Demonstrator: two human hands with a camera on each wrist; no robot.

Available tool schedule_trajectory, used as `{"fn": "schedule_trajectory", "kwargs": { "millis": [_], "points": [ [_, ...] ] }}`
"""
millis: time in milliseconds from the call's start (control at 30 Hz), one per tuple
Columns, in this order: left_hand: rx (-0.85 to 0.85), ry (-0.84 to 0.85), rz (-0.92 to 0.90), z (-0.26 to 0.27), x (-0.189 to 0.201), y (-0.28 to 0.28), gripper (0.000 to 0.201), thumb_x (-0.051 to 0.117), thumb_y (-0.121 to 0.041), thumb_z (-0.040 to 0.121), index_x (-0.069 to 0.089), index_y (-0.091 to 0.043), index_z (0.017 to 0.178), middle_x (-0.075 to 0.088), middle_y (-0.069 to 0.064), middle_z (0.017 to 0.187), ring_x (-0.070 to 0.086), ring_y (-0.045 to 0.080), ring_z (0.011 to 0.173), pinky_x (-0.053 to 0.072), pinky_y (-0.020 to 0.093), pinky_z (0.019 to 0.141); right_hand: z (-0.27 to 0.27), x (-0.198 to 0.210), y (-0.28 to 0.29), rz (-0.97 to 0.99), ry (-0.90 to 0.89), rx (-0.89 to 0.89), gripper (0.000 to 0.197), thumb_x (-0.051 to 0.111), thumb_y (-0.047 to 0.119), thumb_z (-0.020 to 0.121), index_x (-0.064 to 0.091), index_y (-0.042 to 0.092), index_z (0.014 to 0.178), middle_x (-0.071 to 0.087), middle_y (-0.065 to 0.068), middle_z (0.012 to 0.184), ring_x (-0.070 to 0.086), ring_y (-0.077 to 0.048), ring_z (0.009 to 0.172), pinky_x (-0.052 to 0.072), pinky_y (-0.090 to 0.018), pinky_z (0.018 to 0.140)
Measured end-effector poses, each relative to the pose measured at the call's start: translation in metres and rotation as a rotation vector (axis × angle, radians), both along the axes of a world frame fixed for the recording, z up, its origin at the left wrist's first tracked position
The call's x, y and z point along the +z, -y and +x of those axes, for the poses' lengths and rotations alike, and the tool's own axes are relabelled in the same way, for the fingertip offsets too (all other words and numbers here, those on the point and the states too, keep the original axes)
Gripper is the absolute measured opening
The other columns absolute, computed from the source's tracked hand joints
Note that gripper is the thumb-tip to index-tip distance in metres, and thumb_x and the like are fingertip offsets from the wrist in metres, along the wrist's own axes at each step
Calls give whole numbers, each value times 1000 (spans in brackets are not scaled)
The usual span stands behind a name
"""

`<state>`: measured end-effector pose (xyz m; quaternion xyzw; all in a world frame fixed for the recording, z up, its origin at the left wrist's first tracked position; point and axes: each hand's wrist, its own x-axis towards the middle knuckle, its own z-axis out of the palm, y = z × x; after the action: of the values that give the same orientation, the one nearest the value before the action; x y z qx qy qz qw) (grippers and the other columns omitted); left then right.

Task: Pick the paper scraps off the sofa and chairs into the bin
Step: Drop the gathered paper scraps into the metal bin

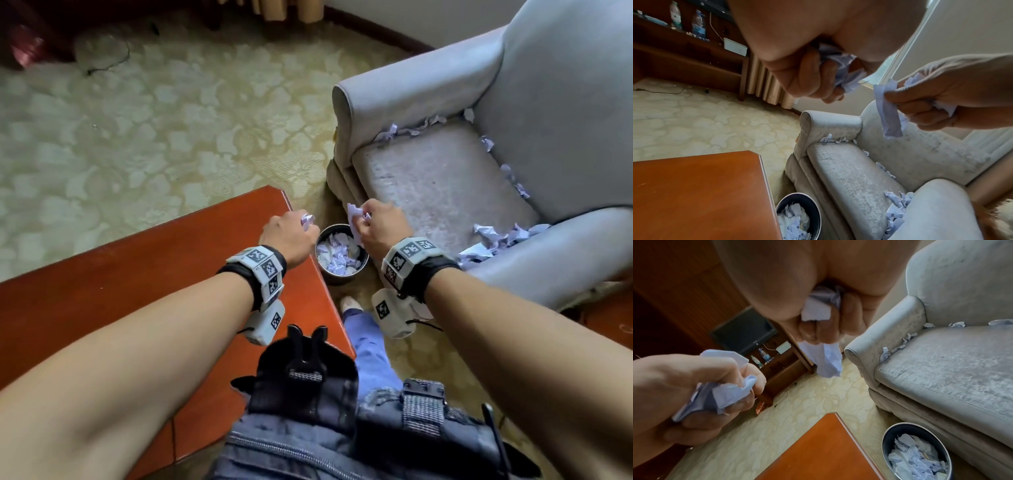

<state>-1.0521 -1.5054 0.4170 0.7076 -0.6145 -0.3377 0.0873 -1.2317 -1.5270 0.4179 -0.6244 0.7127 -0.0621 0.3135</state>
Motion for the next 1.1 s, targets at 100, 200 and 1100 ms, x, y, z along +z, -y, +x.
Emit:
{"fn": "schedule_trajectory", "kwargs": {
  "millis": [100,200,1100],
  "points": [
    [65,7,81,-31,-24,36,21,46,-30,85,45,-14,73,58,7,70,53,32,68,35,34,57,-36,-26,36,73,3,21,14,48,35,94,53,22,93,65,-16,98,59,-34,86,44,-33,68],
    [99,2,202,-63,-57,71,17,49,-30,87,53,-14,82,62,9,79,56,36,77,40,34,64,-72,-60,68,158,-1,16,17,48,32,94,56,18,99,65,-18,102,60,-37,95,47,-36,77],
    [547,-113,570,-159,-477,152,51,61,-31,89,48,-25,137,51,5,140,53,29,122,41,32,100,-126,-471,160,553,21,4,26,44,33,96,57,17,112,64,-15,108,47,-29,88,33,-30,72]
  ]
}}
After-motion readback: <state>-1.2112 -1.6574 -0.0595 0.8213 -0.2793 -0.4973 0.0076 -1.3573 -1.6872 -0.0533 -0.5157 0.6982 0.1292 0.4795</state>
